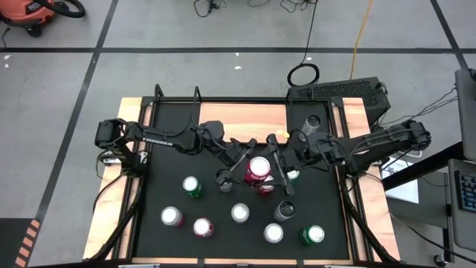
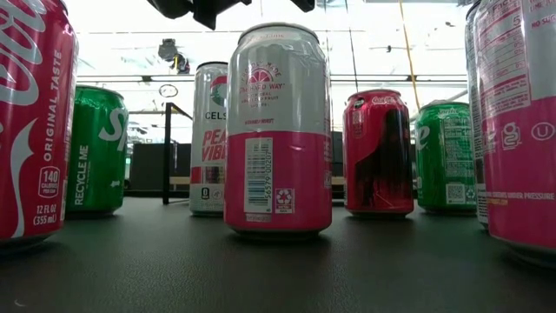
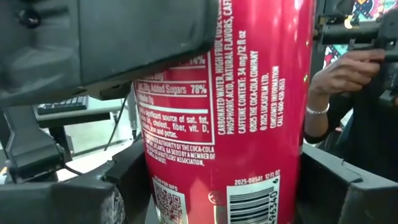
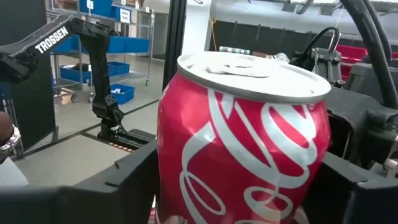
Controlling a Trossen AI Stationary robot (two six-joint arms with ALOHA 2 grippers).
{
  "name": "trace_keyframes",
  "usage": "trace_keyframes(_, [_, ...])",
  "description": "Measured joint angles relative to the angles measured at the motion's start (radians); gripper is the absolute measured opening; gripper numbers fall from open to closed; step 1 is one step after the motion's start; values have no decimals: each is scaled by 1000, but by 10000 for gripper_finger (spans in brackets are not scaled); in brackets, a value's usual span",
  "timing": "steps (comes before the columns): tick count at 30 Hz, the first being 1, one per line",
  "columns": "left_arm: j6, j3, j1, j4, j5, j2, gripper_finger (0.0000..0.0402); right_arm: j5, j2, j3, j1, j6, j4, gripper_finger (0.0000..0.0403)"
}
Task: Place canned beverage on shelf
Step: Put the top red soda can on the shelf
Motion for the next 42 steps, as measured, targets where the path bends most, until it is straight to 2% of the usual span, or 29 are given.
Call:
trace_keyframes(4, [2, 0, 6, 0, 1, 0, 308, 0, -1, 0, 0, 3, -3, 270])
trace_keyframes(12, [-54, 0, 3, 0, -65, 0, 391, 1, -4, 0, 0, 4, -22, 271])
trace_keyframes(17, [-55, 0, 10, -13, -102, -7, 386, 5, -11, 0, 0, 7, -26, 271])
trace_keyframes(25, [-57, 0, 16, -64, -155, -72, 387, 85, -92, 0, 1, 35, -147, 271])
trace_keyframes(29, [-28, 1, 15, -71, -216, -96, 398, 85, -129, 0, 0, 57, -177, 272])
trace_keyframes(34, [-21, 1, 25, -150, -340, -130, 399, 90, -149, 0, 1, 57, -244, 271])
trace_keyframes(37, [-10, 1, 28, -197, -360, -133, 399, 97, -153, 0, 1, 61, -268, 271])
trace_keyframes(42, [-3, 1, 21, -253, -391, -133, 400, 229, -154, 0, 1, 79, -314, 271])
